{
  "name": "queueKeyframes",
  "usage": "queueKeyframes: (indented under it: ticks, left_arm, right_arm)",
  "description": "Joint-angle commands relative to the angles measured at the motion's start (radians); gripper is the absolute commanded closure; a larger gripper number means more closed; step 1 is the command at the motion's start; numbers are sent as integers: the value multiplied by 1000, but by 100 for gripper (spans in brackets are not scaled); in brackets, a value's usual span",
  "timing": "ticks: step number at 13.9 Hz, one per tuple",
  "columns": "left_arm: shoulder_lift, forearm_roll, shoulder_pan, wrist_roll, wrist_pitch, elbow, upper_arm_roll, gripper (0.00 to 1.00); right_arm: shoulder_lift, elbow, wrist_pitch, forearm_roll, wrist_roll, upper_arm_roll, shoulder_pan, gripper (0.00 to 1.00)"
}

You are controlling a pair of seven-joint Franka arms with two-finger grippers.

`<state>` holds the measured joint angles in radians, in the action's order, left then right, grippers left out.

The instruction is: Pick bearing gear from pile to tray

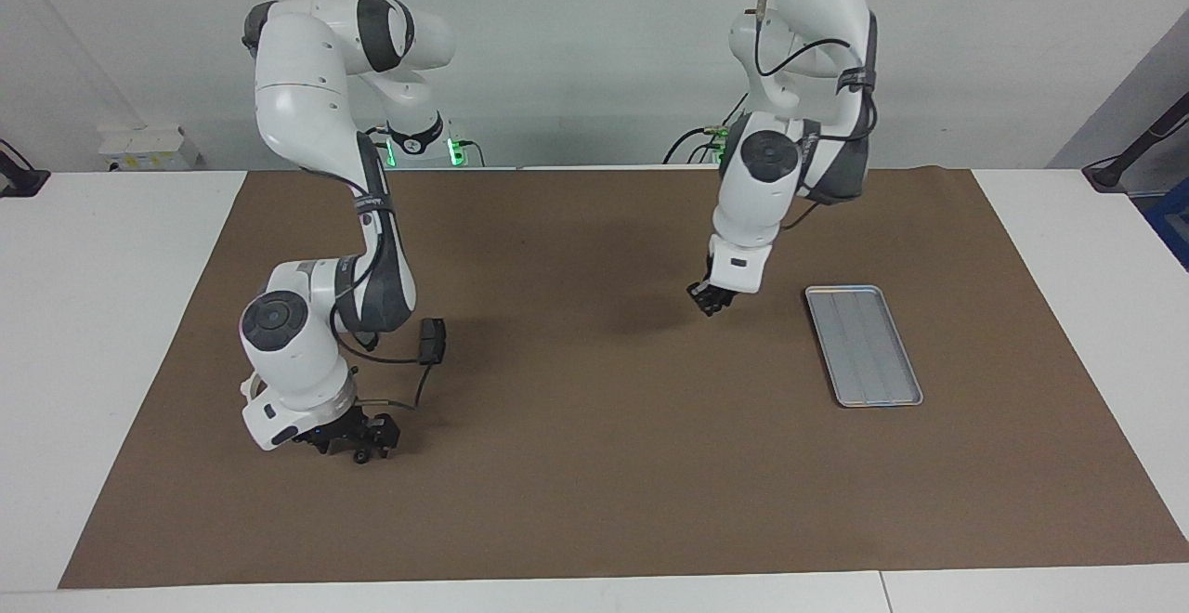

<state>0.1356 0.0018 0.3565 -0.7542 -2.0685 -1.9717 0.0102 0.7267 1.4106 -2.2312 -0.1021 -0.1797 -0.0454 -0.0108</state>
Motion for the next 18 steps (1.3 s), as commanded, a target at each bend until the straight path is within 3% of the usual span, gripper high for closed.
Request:
queueKeyframes:
  ticks: [1,3,5,6,9,12,18]
  left_arm:
    - [-56,-11,-159,297,57,-44,8,100]
    - [-56,-11,-295,547,36,-61,10,100]
    - [-48,-11,-352,656,-1,-65,7,100]
    - [-42,-11,-373,688,-40,-88,8,100]
    - [-36,-11,-378,708,-186,-197,7,100]
    - [-18,-11,-376,714,-206,-217,7,100]
    - [21,-9,-395,734,-239,-231,7,100]
  right_arm:
    - [25,-35,13,15,-24,-13,-6,11]
    - [30,-58,27,15,-26,-13,-5,13]
    - [36,-73,28,13,-26,-13,-3,18]
    - [37,-76,36,13,-24,-13,-3,26]
    - [39,-78,35,13,-24,-13,-6,33]
    - [42,-82,33,13,-24,-13,-6,35]
    - [54,-93,36,13,-24,-14,-11,52]
